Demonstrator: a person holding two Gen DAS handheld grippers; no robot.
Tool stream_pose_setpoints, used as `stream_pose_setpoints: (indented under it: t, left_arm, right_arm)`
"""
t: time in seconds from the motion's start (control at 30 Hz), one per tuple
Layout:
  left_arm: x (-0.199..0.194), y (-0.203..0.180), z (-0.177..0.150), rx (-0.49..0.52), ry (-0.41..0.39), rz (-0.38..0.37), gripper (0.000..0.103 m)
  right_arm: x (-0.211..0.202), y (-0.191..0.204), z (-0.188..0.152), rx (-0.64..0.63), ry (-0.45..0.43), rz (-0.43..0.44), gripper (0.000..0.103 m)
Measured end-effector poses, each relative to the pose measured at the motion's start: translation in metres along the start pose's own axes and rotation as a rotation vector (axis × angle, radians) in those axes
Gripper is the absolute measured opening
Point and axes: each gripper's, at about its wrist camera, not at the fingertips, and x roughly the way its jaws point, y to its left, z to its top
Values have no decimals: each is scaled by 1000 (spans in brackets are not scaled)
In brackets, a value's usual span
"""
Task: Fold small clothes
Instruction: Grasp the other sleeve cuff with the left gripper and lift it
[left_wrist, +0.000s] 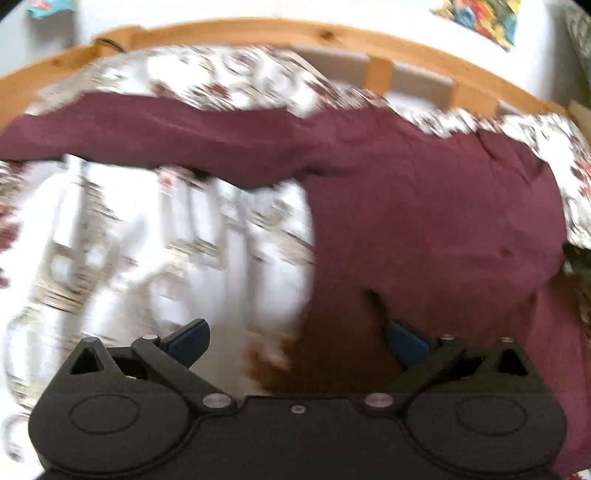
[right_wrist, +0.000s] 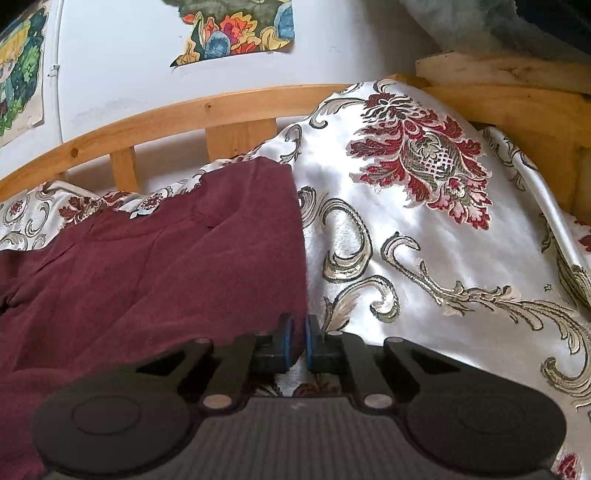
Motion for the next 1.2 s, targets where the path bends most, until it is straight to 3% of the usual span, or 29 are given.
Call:
stream_pose_setpoints:
  t: [0.1,0.17,0.2,0.4,0.53,0.7,0.8,0.87,0.93,0.97,1.07,1.2]
  left_arm:
    - [-13,33,12,-8,-55,87,102]
    - [-18,59,24,-23,-88,159,102]
    - [-18,74,31,-41,-103,192,102]
    - [-14,153,68,-175,-214,266,102]
    - [-6,195,89,-349,-241,282,99]
    - [3,226,103,-503,-273,299,91]
    - [6,234,111,-545,-295,332,77]
    - [9,232,117,-544,-291,398,35]
    - [13,230,121,-539,-275,417,23]
    - [10,230,120,-544,-283,409,10]
    - [1,224,123,-548,-327,400,7]
    - [-18,201,132,-455,-415,397,6]
  right_arm:
    - [-4,0,1,-3,-6,-4,22]
    - [-8,1,2,-2,-11,-3,42]
    - [-12,2,3,3,-17,3,47]
    - [-41,16,8,17,-63,63,80]
    - [-61,28,6,13,-90,119,102]
    - [-85,47,-3,-5,-81,175,103]
    - [-98,58,-13,19,-62,200,103]
    - [-102,65,-20,33,-37,222,103]
    - [-105,72,-25,26,-28,256,103]
    - [-106,77,-27,4,-27,271,103]
    - [-110,88,-31,-53,-31,290,103]
    - [-116,87,-30,-56,-46,309,103]
